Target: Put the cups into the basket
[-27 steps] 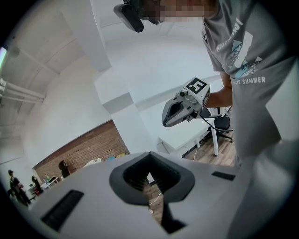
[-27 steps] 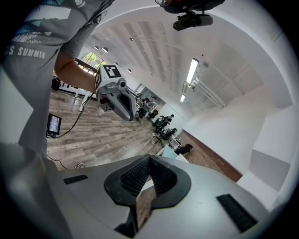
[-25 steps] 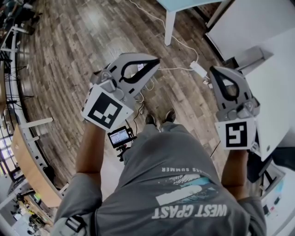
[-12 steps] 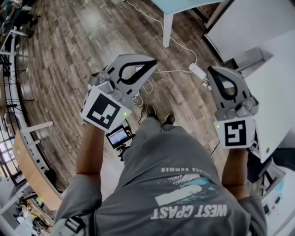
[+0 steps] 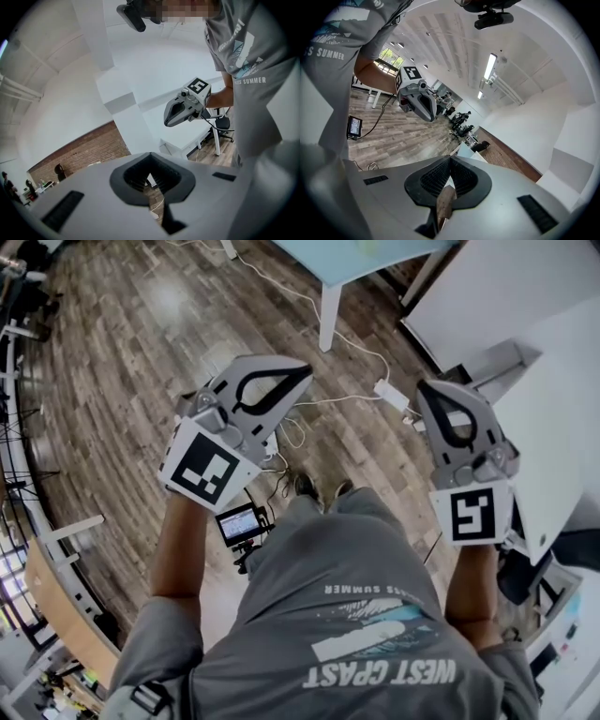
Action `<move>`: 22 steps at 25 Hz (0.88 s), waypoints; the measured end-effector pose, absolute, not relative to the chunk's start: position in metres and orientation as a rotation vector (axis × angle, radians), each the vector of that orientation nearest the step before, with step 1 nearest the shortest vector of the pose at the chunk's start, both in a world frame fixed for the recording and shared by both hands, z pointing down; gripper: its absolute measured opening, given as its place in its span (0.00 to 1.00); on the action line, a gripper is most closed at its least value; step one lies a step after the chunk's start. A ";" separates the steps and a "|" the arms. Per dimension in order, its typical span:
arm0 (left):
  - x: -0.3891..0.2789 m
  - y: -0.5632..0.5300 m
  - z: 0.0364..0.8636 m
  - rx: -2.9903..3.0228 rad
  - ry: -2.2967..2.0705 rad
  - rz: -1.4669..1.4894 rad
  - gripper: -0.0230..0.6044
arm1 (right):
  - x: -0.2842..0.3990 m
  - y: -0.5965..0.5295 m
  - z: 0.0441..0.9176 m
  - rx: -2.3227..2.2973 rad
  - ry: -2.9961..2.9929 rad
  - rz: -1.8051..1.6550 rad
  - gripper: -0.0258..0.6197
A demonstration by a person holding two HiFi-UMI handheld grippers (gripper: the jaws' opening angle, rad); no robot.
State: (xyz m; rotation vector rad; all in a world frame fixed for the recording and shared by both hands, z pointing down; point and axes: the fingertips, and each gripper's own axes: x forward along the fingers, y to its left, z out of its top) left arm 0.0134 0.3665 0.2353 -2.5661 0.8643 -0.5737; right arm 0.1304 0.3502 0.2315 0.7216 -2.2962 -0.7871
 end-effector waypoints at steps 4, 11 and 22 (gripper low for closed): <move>0.016 0.356 0.237 -2.575 0.855 -0.575 0.03 | 0.129 0.340 0.234 0.720 -2.304 -0.779 0.06; 0.031 0.332 0.234 -2.560 0.867 -0.615 0.03 | 0.144 0.314 0.234 0.712 -2.341 -0.765 0.06; 0.081 0.311 0.234 -2.537 0.931 -0.630 0.03 | 0.187 0.282 0.240 0.646 -2.383 -0.772 0.06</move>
